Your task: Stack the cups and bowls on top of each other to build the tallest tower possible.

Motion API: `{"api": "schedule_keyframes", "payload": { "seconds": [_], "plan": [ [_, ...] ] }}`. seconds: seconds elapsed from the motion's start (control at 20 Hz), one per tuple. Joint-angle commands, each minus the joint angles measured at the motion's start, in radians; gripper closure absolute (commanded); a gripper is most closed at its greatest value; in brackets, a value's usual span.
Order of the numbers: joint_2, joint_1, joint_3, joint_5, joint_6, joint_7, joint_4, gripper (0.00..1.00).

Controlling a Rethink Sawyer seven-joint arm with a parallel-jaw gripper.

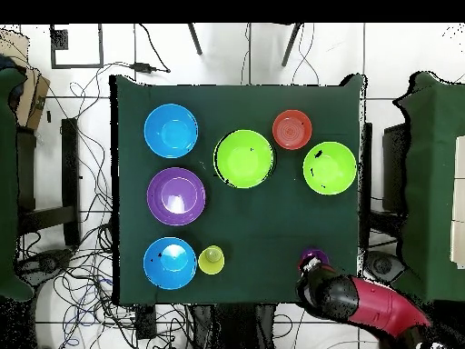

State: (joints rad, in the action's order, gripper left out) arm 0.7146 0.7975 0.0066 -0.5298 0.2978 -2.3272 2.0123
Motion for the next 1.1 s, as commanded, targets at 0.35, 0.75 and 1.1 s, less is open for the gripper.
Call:
{"api": "schedule_keyframes", "payload": {
  "seconds": [0.35,0.75,1.1],
  "plan": [
    [-0.105,-0.05,0.032,-0.03,-0.119,-0.053,-0.004,0.0],
    [-0.171,-0.057,0.023,-0.04,-0.166,-0.053,-0.044,0.0],
    [-0.173,-0.072,0.035,-0.03,-0.147,-0.04,-0.068,0.0]
  ]
}}
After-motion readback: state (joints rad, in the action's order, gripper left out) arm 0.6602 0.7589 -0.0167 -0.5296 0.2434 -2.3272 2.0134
